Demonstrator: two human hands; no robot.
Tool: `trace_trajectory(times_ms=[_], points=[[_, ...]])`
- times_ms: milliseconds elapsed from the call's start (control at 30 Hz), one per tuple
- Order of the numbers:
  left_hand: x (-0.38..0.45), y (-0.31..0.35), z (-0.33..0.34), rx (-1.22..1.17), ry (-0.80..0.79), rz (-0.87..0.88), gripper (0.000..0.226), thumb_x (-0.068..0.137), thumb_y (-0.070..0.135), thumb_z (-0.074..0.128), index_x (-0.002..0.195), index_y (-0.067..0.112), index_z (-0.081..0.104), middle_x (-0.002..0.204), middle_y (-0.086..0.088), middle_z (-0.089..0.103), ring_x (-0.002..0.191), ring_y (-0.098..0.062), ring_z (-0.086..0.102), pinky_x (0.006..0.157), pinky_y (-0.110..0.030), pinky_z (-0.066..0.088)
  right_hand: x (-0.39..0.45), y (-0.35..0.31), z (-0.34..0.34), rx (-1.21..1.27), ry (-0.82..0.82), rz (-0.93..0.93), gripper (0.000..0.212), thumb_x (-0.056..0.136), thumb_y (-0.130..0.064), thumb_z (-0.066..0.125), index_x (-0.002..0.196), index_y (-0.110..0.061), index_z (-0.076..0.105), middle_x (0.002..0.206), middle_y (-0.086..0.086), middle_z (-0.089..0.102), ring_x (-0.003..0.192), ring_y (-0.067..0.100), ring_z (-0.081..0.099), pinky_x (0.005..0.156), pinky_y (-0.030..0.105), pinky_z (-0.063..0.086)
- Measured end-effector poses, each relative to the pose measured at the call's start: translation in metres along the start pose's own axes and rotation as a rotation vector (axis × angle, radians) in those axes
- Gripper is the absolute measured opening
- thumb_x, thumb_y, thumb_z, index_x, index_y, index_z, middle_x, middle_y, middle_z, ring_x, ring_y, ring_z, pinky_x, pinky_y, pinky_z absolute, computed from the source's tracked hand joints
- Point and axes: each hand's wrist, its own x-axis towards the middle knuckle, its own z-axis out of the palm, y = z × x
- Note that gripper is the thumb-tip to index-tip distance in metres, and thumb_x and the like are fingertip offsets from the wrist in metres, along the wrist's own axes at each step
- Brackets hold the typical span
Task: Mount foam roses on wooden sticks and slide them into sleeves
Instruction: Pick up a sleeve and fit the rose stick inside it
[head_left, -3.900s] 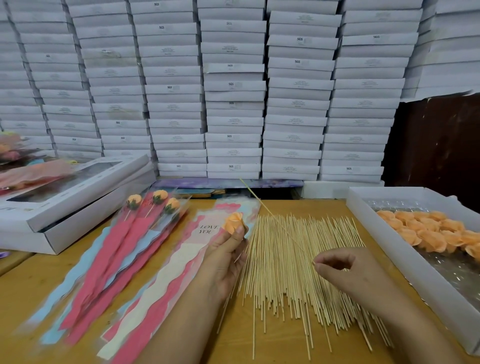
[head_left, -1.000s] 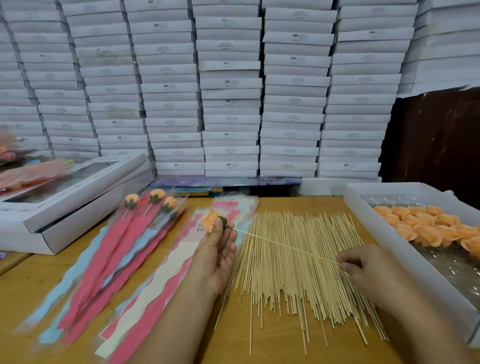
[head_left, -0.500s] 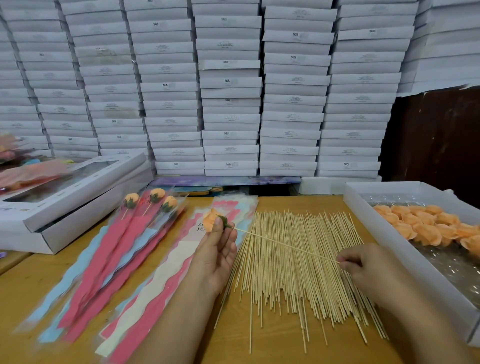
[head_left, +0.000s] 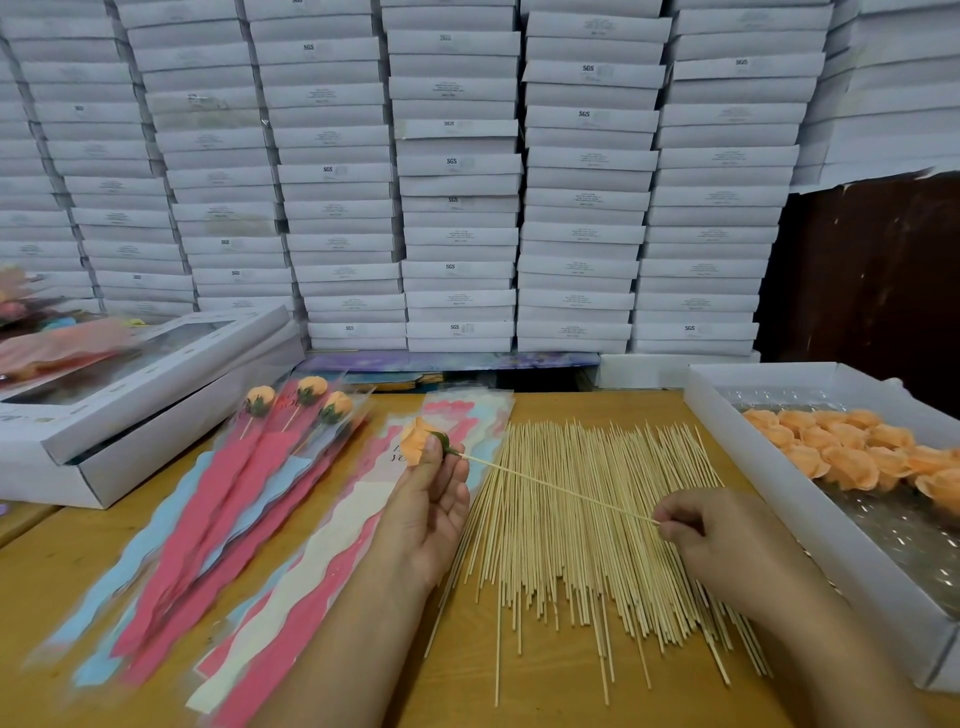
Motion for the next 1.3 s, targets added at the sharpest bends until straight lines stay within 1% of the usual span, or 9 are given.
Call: trace_trajectory(times_ms=[133, 267, 367, 533, 667, 767, 1067, 1200, 1300], points=[[-0.001, -0.001, 0.000, -0.010, -0.001, 0.008, 0.031, 0.074, 0.025, 0.077, 0.100, 0.009, 0.069, 0.076, -0.005, 0.074, 0.064, -0.011, 0.072, 0.050, -0.020, 0.057, -0.003, -0.006, -0.002, 0.100, 0.046, -0.009, 0.021, 0.089, -0.015, 0.072, 0.078, -0.030, 0.064, 0.078, -0.007, 0.065, 0.074, 0.007, 0.060, 0.059, 0.018, 0.040], [0.000, 0.000, -0.001, -0.022, 0.008, 0.007, 0.023, 0.079, 0.025, 0.076, 0.097, 0.011, 0.070, 0.077, -0.003, 0.074, 0.064, -0.009, 0.072, 0.052, -0.018, 0.056, -0.003, -0.009, -0.002, 0.107, 0.035, -0.026, 0.020, 0.087, -0.019, 0.075, 0.072, -0.030, 0.067, 0.073, -0.007, 0.066, 0.071, 0.008, 0.062, 0.059, 0.020, 0.042], [0.000, 0.000, -0.002, -0.009, 0.013, 0.012, 0.021, 0.080, 0.026, 0.076, 0.095, 0.012, 0.070, 0.077, -0.003, 0.073, 0.063, -0.008, 0.071, 0.052, -0.017, 0.056, -0.004, -0.009, -0.001, 0.060, 0.017, -0.059, 0.022, 0.090, -0.024, 0.072, 0.072, -0.035, 0.067, 0.075, -0.010, 0.068, 0.072, 0.007, 0.063, 0.062, 0.022, 0.046], [0.000, -0.003, -0.001, 0.027, 0.028, 0.014, 0.019, 0.086, 0.026, 0.074, 0.097, 0.012, 0.068, 0.076, -0.002, 0.072, 0.061, -0.007, 0.070, 0.049, -0.017, 0.054, -0.005, -0.008, 0.001, -0.003, -0.056, -0.076, 0.024, 0.097, -0.025, 0.061, 0.076, -0.037, 0.065, 0.081, -0.009, 0.072, 0.078, 0.010, 0.066, 0.075, 0.035, 0.056], [0.000, -0.002, -0.001, 0.028, 0.042, 0.015, 0.017, 0.088, 0.027, 0.073, 0.096, 0.012, 0.068, 0.074, -0.001, 0.072, 0.060, -0.007, 0.069, 0.050, -0.016, 0.053, -0.004, -0.010, 0.002, 0.059, 0.006, -0.080, 0.016, 0.093, -0.030, 0.068, 0.078, -0.037, 0.065, 0.078, -0.014, 0.067, 0.075, 0.004, 0.061, 0.063, 0.020, 0.045], [0.000, -0.002, -0.001, 0.029, 0.041, 0.018, 0.016, 0.089, 0.026, 0.072, 0.095, 0.012, 0.069, 0.073, -0.001, 0.072, 0.060, -0.007, 0.068, 0.050, -0.016, 0.053, -0.004, -0.012, 0.002, 0.069, 0.057, -0.053, 0.018, 0.086, -0.030, 0.076, 0.073, -0.034, 0.064, 0.073, -0.013, 0.063, 0.071, 0.005, 0.058, 0.058, 0.018, 0.037], [0.001, -0.003, -0.004, 0.031, 0.052, 0.010, 0.017, 0.087, 0.025, 0.074, 0.096, 0.011, 0.071, 0.077, -0.002, 0.071, 0.060, -0.006, 0.067, 0.051, -0.016, 0.052, -0.004, -0.009, 0.003, 0.042, -0.005, -0.104, 0.027, 0.093, -0.023, 0.068, 0.070, -0.037, 0.063, 0.072, -0.009, 0.067, 0.068, 0.009, 0.063, 0.062, 0.026, 0.050], [0.001, -0.004, -0.004, 0.038, 0.054, 0.007, 0.016, 0.089, 0.025, 0.073, 0.095, 0.010, 0.072, 0.073, -0.002, 0.071, 0.060, -0.006, 0.066, 0.050, -0.015, 0.052, -0.004, -0.009, 0.004, -0.001, -0.053, -0.116, 0.030, 0.098, -0.024, 0.060, 0.071, -0.039, 0.060, 0.076, -0.011, 0.067, 0.070, 0.005, 0.062, 0.063, 0.026, 0.049], [0.001, -0.004, -0.003, 0.038, 0.057, 0.004, 0.016, 0.090, 0.025, 0.072, 0.096, 0.010, 0.071, 0.071, -0.002, 0.071, 0.058, -0.006, 0.066, 0.049, -0.015, 0.051, -0.004, -0.010, 0.004, 0.024, -0.052, -0.097, 0.026, 0.096, -0.027, 0.064, 0.072, -0.038, 0.063, 0.075, -0.013, 0.067, 0.070, 0.001, 0.061, 0.060, 0.021, 0.044]])
